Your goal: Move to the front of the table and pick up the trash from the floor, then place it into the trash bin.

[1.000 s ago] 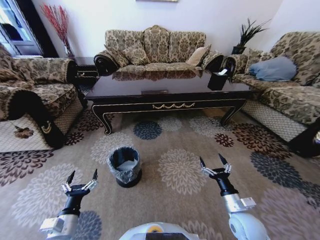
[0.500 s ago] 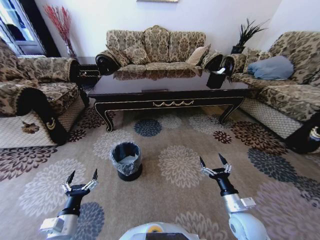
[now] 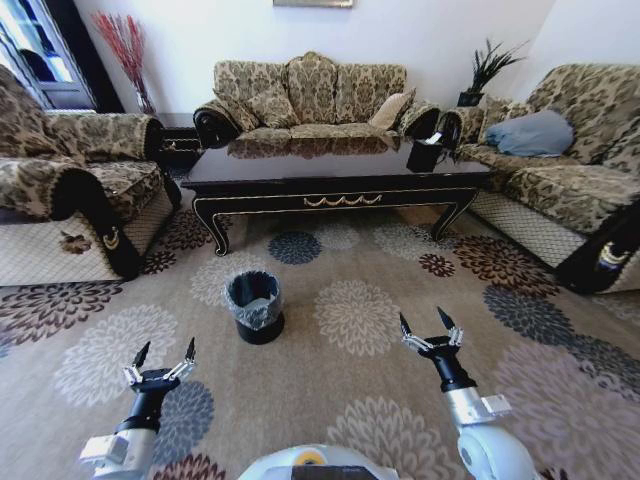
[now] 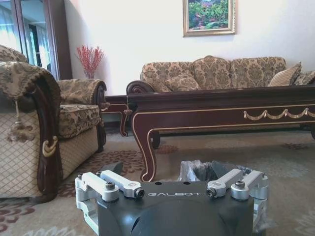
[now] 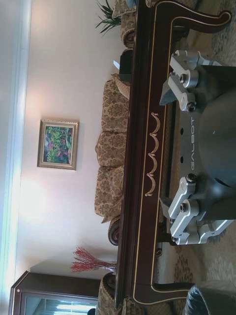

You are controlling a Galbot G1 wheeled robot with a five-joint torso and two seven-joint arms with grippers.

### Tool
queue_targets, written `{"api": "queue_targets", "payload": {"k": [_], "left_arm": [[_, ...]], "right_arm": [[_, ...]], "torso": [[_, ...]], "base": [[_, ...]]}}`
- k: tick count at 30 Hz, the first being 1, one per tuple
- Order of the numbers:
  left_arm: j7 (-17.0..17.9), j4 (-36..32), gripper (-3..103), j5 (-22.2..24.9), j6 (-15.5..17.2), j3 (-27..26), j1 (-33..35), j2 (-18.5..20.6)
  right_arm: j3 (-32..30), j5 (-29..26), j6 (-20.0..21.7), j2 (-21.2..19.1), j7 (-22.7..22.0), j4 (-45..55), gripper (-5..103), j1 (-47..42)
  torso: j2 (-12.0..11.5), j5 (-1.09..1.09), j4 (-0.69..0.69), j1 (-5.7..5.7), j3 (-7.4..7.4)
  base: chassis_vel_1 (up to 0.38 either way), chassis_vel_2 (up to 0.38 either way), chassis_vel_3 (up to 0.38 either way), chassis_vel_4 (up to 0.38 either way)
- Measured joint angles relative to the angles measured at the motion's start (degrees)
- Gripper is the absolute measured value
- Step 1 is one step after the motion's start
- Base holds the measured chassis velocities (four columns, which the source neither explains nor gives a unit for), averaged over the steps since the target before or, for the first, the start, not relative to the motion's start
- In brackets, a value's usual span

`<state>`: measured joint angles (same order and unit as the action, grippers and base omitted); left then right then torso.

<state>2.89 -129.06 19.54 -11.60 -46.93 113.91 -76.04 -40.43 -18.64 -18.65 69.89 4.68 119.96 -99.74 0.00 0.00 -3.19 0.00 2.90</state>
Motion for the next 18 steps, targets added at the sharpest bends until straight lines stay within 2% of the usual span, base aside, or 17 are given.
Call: {"api": "queue_targets", "payload": {"k": [18], "left_arm": [[0.0,0.0,100,0.0,0.0,0.0,0.0,0.0]], "right_arm": [[0.0,0.0,0.0,0.0,0.0,0.0,100,0.0]], "torso": [[0.0,0.00,0.00,0.00,0.00]], "base": [[0.153,-0.154,-0.159,0.152]]}}
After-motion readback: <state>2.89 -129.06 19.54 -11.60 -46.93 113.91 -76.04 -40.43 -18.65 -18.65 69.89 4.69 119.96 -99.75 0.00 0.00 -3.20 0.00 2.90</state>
